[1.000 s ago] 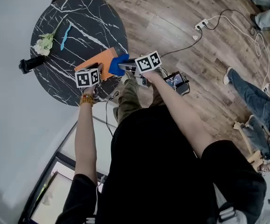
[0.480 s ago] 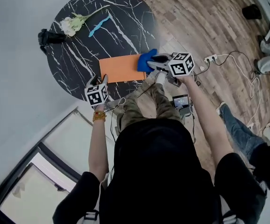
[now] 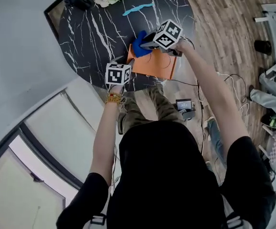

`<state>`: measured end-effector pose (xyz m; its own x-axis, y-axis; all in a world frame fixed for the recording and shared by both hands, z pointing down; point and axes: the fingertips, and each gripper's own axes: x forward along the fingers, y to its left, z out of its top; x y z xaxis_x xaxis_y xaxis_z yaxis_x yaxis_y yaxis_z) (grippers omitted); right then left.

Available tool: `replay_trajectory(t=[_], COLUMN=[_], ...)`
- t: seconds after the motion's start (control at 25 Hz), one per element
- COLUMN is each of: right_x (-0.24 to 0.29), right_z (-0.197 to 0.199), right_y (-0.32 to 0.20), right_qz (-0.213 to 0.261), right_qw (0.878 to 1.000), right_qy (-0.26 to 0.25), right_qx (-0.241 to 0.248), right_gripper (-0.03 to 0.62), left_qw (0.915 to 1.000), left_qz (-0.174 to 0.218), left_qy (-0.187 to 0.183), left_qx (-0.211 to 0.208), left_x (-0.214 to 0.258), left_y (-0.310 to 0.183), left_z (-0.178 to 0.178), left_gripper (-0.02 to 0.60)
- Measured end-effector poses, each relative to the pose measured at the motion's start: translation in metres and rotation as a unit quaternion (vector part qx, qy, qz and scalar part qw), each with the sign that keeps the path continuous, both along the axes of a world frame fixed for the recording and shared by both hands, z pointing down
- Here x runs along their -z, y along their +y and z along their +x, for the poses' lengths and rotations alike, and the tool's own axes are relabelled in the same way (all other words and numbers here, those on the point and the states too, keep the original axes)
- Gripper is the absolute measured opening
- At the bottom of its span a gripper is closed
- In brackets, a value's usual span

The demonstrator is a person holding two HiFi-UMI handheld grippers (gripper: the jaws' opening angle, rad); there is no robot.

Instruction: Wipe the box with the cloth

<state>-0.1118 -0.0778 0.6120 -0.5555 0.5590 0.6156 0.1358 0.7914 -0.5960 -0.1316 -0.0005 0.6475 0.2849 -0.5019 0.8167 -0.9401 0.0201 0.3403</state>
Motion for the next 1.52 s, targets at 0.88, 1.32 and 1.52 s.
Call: replay_trajectory(t=[0.88,1.32,1.52], right_x=[-0.042,-0.042,-0.041], right_z=[-0.035,-0.02,0.001], right_y=[0.018,0.014,0.012], right_qz=[-0.019,-0.058,-0.055], right_qw=[0.984,0.989,0.991], right_qy=[0.1,0.081,0.073], right_qx=[0.146,0.109,0.101], right_gripper=[0.145,0.133,0.133], left_qw=[0.9988,0.9988,0.9986], left_qz=[0.017,0.013,0.01], left_qy=[0.046,0.032,0.022], left_qx=[0.002,0.036,0.046], left_x=[-0.007,-0.005,-0.005], left_y=[-0.008,-0.007,-0.006], left_z=[0.0,-0.005,-0.005], left_gripper=[0.137,0.1,0.095])
